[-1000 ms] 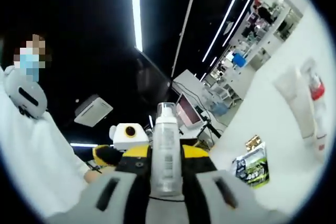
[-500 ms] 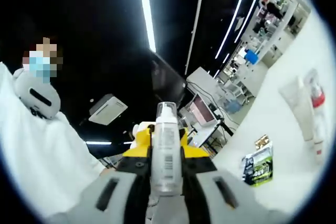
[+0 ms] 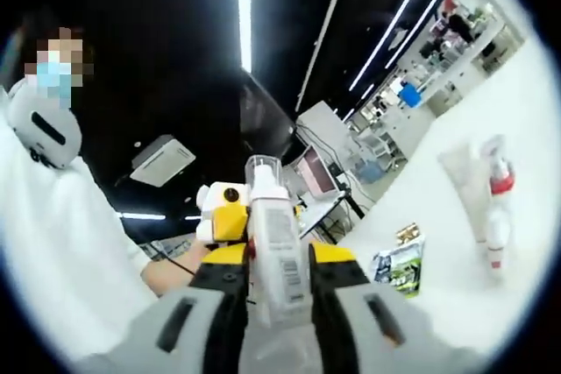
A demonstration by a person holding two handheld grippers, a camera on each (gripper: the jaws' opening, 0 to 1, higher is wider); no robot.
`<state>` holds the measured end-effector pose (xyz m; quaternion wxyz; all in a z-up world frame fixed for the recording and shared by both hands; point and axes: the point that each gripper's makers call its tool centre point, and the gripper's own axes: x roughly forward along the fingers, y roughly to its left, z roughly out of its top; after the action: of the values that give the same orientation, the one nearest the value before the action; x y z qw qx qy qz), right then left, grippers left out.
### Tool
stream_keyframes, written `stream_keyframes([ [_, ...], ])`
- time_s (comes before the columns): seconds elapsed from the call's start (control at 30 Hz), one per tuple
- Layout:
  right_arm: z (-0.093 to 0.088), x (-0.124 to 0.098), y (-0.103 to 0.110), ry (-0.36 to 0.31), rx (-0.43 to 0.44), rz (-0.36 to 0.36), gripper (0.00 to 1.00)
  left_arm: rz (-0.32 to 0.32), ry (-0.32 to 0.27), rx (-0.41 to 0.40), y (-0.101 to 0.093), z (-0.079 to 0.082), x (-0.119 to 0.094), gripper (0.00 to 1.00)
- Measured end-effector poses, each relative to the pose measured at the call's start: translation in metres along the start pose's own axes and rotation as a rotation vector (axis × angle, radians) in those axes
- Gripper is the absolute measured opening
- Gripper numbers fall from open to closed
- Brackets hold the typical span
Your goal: Arrange the skincare products in the storage area until every visible bottle or jar stands upright without overlapping.
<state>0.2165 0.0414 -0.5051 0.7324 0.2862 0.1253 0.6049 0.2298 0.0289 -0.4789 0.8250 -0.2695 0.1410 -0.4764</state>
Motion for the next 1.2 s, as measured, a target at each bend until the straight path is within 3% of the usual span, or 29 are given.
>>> stream_keyframes([
  [0.17, -0.007, -0.01, -0.012, 0.06, -0.033, -0.062, 0.41, 0.059, 0.065, 0.086, 0.013, -0.003, 0.0, 0.16],
  [0.33, 0.011, -0.017, -0.01, 0.054, -0.146, -0.123, 0.44, 0.098, 0.192, 0.233, 0.026, -0.005, -0.01, 0.16],
  [0.5, 0.025, -0.003, -0.002, 0.157, -0.356, -0.19, 0.44, 0.056, 0.298, 0.343, 0.028, -0.01, -0.012, 0.16],
  [0.57, 0.028, 0.009, 0.002, 0.189, -0.389, -0.195, 0.43, 0.031, 0.333, 0.388, 0.026, -0.013, -0.011, 0.16],
  [0.8, 0.027, 0.029, -0.004, 0.202, -0.377, -0.236, 0.37, -0.011, 0.397, 0.481, 0.025, -0.021, -0.008, 0.16],
  [0.97, 0.025, 0.024, -0.012, 0.203, -0.365, -0.299, 0.3, -0.034, 0.405, 0.483, 0.026, -0.023, -0.007, 0.16],
  [1.2, 0.025, 0.022, -0.014, 0.184, -0.362, -0.321, 0.23, -0.056, 0.42, 0.473, 0.03, -0.023, -0.006, 0.16],
])
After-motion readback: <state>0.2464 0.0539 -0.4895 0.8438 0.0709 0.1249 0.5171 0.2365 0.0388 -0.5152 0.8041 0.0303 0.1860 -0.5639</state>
